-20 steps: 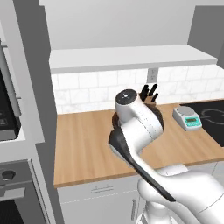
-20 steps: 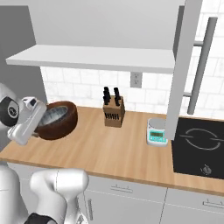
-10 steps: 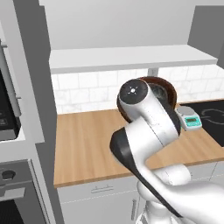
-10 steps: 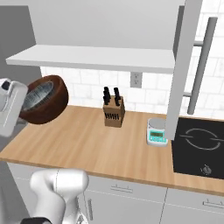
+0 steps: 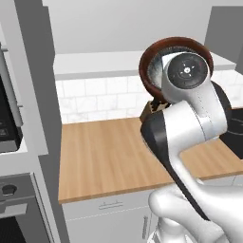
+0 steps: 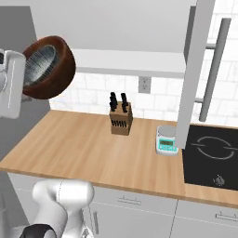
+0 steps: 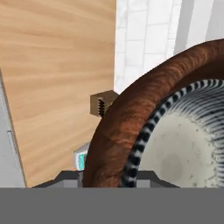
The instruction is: Pick up the bowls on the counter and stack them on top of one another in the open cabinet. Place the smaller bowl on top of the larger bowl.
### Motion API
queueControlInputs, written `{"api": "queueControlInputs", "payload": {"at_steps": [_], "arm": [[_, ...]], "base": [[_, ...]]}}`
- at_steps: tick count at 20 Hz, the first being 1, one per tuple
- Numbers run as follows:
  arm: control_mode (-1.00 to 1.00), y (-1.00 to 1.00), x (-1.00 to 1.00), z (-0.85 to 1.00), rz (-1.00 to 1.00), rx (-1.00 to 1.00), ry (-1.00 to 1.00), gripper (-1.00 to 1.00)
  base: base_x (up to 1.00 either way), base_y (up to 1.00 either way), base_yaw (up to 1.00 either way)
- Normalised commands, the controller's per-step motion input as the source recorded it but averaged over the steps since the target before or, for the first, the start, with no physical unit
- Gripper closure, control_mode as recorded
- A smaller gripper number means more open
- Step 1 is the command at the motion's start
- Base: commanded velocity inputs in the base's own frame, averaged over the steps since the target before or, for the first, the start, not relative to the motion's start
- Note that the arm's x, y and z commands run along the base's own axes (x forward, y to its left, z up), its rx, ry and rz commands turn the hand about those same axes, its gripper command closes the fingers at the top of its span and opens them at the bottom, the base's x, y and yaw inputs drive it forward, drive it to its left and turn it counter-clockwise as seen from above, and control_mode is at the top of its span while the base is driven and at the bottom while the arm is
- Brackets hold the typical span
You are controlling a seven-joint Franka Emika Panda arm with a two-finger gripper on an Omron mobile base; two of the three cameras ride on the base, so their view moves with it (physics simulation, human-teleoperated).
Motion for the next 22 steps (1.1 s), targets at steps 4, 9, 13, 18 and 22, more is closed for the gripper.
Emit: {"api": "queueControlInputs", "payload": {"at_steps": [4, 9, 13, 18, 22], "arm": [[-1.00, -0.14, 0.89, 0.81, 0.07, 0.06, 0.04, 1.00], [-1.00, -0.05, 1.00, 0.16, 0.01, 0.16, 0.25, 1.00], [-1.00, -0.19, 1.00, 0.24, 0.00, 0.07, 0.11, 1.00], [-1.00, -0.20, 1.00, 0.01, 0.01, 0.00, 0.01, 1.00], [-1.00, -0.15, 1.00, -0.31, 0.06, 0.00, 0.02, 1.00]], "base": [[0.00, 0.00, 0.00], [0.00, 0.00, 0.00], [0.00, 0.00, 0.00], [0.00, 0.00, 0.00], [0.00, 0.00, 0.00]]}}
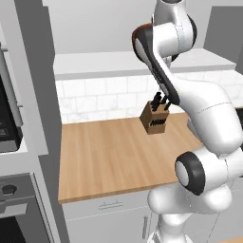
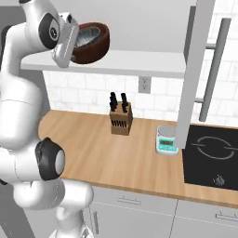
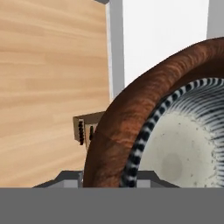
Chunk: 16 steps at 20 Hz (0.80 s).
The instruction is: Pick up the bowls on the counter and stack them on top of one another in the open cabinet. Place the smaller bowl on top of the larger bowl.
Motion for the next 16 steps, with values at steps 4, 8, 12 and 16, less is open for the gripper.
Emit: {"api": "queueControlInputs", "payload": {"at_steps": [4, 8, 12, 16], "arm": [[-1.00, -0.08, 1.00, -0.44, 0.08, -0.03, 0.00, 1.00], [-1.00, -0.08, 1.00, -0.25, 0.05, -0.05, 0.00, -1.00], [-1.00, -0.03, 0.67, 0.00, 0.01, -0.02, 0.00, -1.00], [-1.00, 0.01, -0.13, 0.19, 0.00, 0.00, -0.13, -1.00]], "base": [[0.00, 0.00, 0.00], [0.00, 0.00, 0.00], [0.00, 0.00, 0.00], [0.00, 0.00, 0.00]]}}
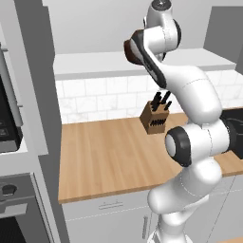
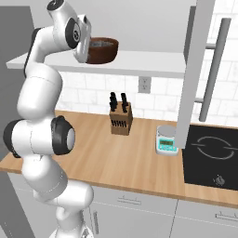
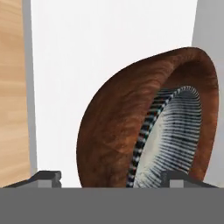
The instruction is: Pick up the bowls on the counter and stack them on top of one another in the open cabinet. Place the smaller bowl on top of the larger bowl.
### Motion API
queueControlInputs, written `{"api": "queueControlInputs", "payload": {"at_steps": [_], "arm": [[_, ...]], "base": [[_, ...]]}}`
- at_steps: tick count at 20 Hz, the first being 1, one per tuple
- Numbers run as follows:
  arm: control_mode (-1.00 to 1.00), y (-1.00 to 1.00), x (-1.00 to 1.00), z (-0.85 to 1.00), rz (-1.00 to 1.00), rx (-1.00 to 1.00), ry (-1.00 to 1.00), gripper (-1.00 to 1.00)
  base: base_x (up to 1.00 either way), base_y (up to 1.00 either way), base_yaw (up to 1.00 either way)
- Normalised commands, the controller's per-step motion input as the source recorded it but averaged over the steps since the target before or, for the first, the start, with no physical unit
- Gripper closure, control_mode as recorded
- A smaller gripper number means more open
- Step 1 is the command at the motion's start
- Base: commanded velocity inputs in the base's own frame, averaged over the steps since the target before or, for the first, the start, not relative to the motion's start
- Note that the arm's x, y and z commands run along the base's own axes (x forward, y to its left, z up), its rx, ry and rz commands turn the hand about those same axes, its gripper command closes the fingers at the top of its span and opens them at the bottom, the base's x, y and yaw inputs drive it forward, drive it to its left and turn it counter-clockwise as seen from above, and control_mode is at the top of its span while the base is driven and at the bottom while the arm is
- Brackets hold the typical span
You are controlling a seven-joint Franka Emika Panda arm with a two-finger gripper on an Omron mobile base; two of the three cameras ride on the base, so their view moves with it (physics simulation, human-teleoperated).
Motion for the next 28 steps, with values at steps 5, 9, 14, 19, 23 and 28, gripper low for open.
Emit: {"api": "queueControlInputs", "payload": {"at_steps": [5, 9, 14, 19, 23, 28], "arm": [[-1.00, 0.16, -0.94, 0.19, 0.04, -0.01, -0.28, -1.00], [-1.00, 0.29, -1.00, -0.39, 0.04, 0.00, -0.12, -1.00], [-1.00, 0.29, -1.00, -0.81, 0.07, 0.00, -0.06, -1.00], [-1.00, 0.29, -1.00, -1.00, 0.08, -0.01, 0.03, -1.00], [-1.00, 0.12, -0.76, -1.00, 0.03, -0.02, 0.20, -1.00], [-1.00, 0.04, -0.07, -0.70, 0.02, 0.00, 0.17, -1.00]], "base": [[0.00, 0.00, 0.00], [0.00, 0.00, 0.00], [0.00, 0.00, 0.00], [0.00, 0.00, 0.00], [0.00, 0.00, 0.00], [0.00, 0.00, 0.00]]}}
